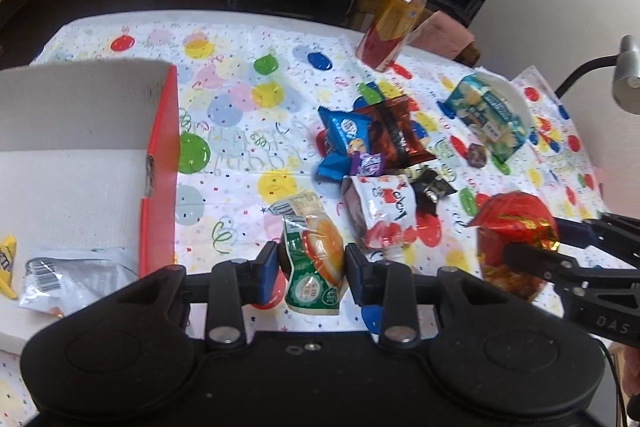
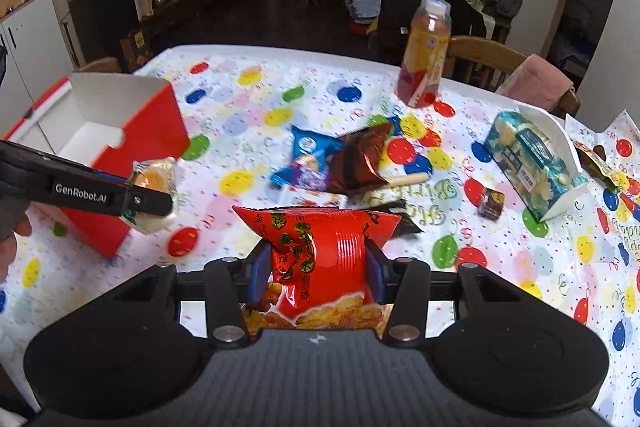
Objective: Organize snacks
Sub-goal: 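Carry the cake packet and red chip bag over the box with both tools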
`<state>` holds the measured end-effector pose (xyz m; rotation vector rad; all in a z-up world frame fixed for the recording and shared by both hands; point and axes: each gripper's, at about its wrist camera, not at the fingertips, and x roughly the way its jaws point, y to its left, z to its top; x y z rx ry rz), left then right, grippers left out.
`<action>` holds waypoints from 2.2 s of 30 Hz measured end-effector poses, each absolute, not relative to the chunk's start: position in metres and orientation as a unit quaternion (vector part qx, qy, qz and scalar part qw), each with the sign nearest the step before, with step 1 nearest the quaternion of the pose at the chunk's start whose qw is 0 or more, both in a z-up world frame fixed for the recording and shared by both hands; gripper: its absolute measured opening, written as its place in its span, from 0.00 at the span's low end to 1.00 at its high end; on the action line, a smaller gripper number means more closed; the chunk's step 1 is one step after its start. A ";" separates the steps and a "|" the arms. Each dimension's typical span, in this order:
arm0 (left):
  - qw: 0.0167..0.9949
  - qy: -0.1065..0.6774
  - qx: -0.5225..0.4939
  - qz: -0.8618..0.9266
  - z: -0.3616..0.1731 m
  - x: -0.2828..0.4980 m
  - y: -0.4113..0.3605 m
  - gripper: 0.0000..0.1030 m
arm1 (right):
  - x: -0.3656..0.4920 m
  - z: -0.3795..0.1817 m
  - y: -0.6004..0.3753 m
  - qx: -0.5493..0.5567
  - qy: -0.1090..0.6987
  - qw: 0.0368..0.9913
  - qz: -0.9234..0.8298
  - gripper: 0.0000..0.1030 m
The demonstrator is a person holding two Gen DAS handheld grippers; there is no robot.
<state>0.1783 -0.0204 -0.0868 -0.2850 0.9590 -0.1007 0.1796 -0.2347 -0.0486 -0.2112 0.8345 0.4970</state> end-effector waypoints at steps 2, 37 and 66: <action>0.877 0.456 -0.139 -0.054 -0.080 0.173 -0.017 0.32 | 0.175 -0.042 -0.227 -0.099 0.397 0.880 0.243 0.46; 0.907 0.402 -0.125 0.009 -0.025 0.123 0.144 0.32 | 0.150 -0.004 -0.021 -0.091 0.375 0.857 0.343 0.46; 0.880 0.463 -0.081 0.075 -0.085 0.181 0.231 0.32 | 0.205 -0.073 0.100 -0.179 0.415 0.819 0.355 0.46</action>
